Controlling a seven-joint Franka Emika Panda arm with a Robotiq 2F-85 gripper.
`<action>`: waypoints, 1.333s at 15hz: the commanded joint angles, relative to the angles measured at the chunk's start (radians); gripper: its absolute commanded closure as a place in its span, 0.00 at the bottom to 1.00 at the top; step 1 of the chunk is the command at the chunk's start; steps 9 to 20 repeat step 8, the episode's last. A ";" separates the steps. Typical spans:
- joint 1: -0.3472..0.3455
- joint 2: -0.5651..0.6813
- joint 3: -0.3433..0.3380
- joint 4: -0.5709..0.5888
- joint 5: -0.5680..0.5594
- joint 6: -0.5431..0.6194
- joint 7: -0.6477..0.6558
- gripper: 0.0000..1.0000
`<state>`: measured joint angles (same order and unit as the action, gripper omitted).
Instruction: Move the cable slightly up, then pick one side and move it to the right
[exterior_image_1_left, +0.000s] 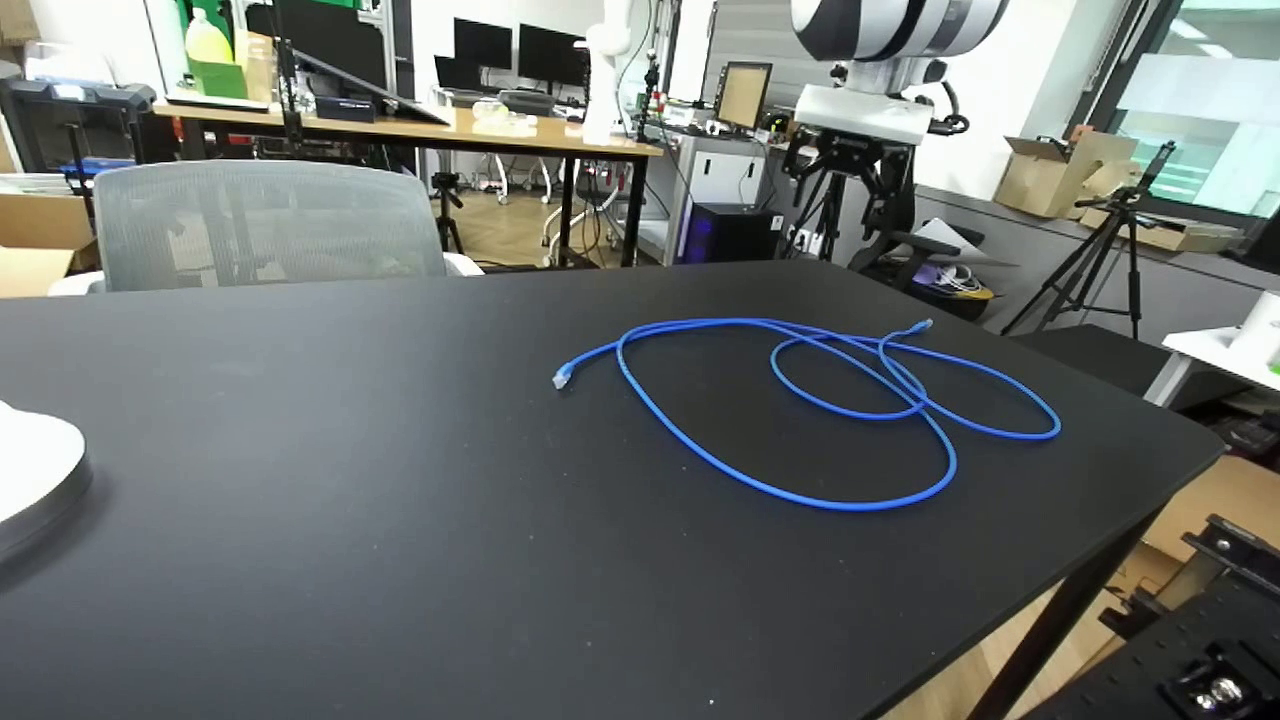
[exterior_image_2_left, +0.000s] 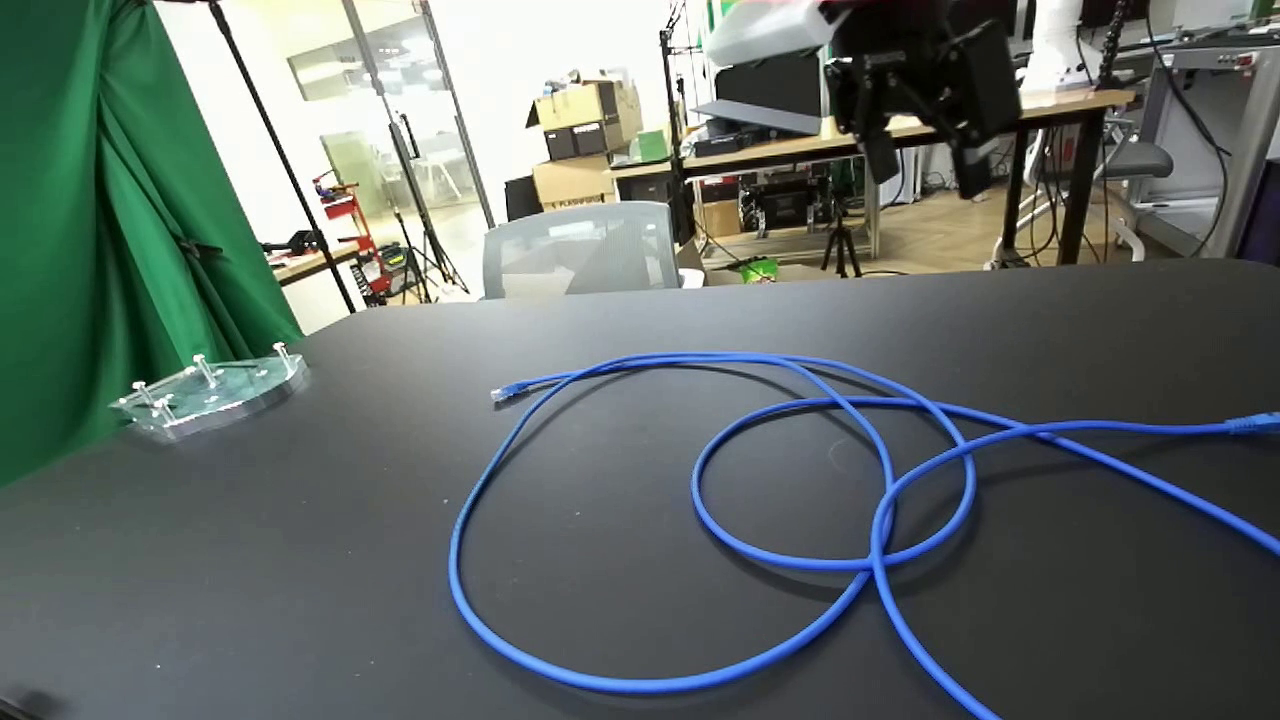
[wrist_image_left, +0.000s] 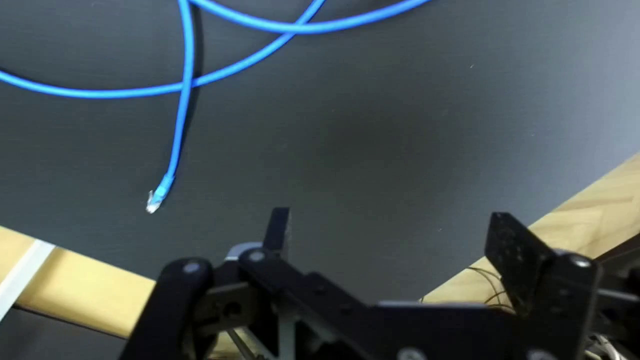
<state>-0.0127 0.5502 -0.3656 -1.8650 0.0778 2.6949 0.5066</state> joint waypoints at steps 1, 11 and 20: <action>0.007 -0.092 0.045 -0.106 -0.017 0.004 -0.024 0.00; -0.009 -0.199 0.129 -0.241 -0.006 -0.033 -0.138 0.00; -0.009 -0.199 0.129 -0.241 -0.006 -0.033 -0.138 0.00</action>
